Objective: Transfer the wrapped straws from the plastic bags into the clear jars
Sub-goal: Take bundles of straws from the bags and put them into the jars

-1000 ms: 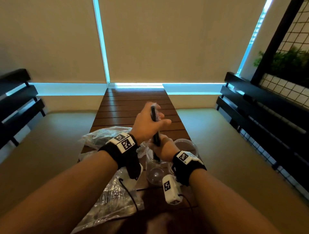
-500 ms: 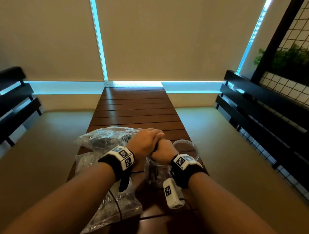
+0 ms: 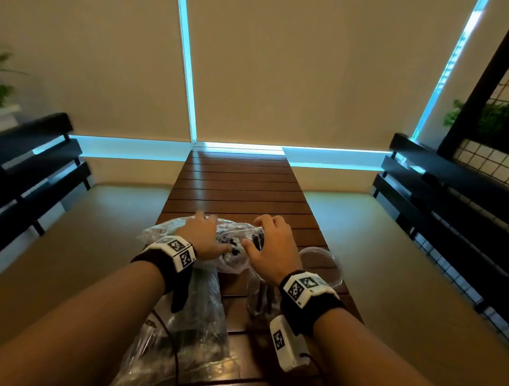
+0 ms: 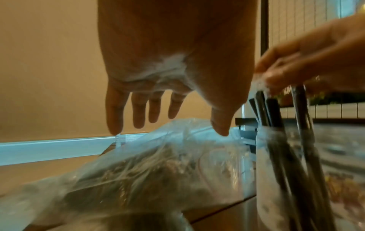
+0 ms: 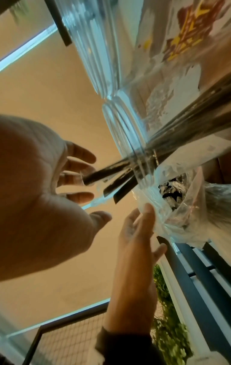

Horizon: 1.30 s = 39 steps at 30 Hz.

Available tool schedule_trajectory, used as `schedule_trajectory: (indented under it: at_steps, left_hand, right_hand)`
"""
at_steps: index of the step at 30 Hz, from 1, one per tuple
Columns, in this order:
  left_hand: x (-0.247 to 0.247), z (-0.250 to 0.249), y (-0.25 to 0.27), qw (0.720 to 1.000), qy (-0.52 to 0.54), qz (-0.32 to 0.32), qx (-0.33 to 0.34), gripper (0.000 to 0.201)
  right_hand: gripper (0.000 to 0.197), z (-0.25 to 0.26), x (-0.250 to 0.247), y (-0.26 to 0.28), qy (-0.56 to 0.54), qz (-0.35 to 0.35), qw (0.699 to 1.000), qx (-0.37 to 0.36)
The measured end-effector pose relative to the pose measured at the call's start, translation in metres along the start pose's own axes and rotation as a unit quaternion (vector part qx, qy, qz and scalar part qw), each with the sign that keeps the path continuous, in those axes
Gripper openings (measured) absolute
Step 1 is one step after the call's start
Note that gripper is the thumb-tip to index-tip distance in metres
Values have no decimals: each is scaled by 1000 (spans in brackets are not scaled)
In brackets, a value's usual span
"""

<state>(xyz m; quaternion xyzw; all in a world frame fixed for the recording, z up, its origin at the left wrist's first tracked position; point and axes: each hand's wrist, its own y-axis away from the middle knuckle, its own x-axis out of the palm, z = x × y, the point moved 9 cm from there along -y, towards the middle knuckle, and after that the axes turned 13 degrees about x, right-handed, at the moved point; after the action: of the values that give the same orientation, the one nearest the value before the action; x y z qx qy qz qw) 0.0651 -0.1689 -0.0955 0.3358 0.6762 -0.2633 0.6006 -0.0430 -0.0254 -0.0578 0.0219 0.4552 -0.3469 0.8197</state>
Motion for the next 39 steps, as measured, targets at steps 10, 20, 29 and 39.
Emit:
schedule_trajectory:
  at_steps: [10, 20, 29, 39]
  left_hand:
    - [9, 20, 2, 1000, -7, -17, 2, 25]
    - [-37, 67, 14, 991, 71, -98, -56, 19]
    - [-29, 56, 15, 998, 42, -40, -10, 22]
    - [-17, 50, 19, 1000, 2, -6, 16, 23]
  right_hand:
    - [21, 100, 40, 15, 178, 28, 955, -237]
    - [18, 83, 118, -22, 221, 186, 956, -54]
    - [46, 71, 159, -32, 183, 250, 950, 38]
    - [20, 75, 177, -40, 198, 261, 945, 25]
